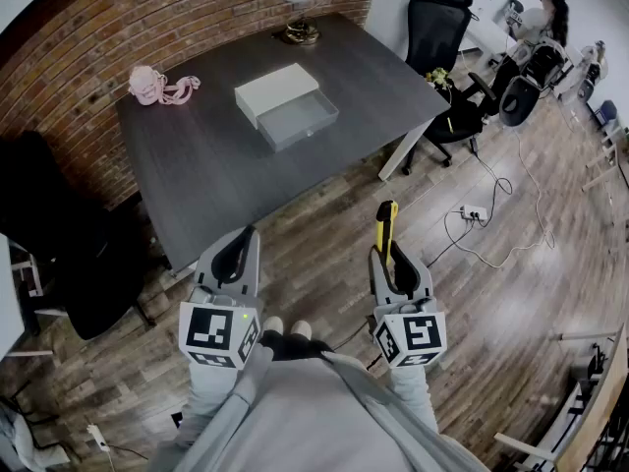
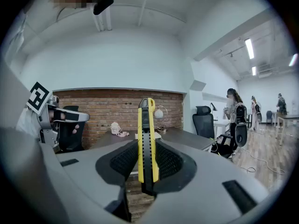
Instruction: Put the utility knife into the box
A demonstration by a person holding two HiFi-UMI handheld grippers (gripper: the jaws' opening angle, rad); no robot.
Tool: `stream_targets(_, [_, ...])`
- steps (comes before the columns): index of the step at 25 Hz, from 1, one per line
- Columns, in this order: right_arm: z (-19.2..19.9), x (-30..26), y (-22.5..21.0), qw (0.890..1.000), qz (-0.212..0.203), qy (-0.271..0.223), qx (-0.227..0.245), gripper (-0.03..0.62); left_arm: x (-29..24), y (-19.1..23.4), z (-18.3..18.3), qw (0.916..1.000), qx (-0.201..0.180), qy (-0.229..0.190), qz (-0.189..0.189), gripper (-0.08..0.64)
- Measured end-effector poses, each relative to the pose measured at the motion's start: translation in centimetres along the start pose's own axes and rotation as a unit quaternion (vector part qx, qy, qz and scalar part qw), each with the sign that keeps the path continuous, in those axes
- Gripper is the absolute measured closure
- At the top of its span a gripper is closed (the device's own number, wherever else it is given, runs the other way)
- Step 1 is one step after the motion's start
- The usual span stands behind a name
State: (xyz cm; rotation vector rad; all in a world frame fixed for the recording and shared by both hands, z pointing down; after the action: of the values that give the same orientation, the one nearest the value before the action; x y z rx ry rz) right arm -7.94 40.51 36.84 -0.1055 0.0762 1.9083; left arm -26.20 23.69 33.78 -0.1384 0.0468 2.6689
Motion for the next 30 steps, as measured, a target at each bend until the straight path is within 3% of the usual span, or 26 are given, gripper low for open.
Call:
stream_targets(8, [0.3,1.7,-1.0,1.0,0.005,-0.004,-0.003,0.465,0.4,-1.5,0.2,1.0,-0.008,0.004,-0.001,0.541])
stream_targets(16, [1.5,-0.7,-1.3,1.0,-0.002,0.004,-0.024,0.465,-1.1,-0.4,1.1,0.9997,-0.01,0.02,-0.006,0.541])
stream_targets(30, [-0.1,-14.8,-5.6,1.0,0.009,0.017,-0.024,0.465,-15.9,5.9,-0.7,0.9997,-0.001,0.01,0.022,0.541])
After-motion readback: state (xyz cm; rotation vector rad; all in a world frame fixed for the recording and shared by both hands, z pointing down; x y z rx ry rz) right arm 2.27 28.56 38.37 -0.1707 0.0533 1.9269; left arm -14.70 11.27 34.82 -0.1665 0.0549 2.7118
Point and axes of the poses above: the fingertips, and each gripper's own axes: x backward along the fingers, y to its left, z out of its underside, the point moved 5 cm from there along x, backward along the fingers, and after that the axes turned 3 degrees about -y, right-handed, at the moved point
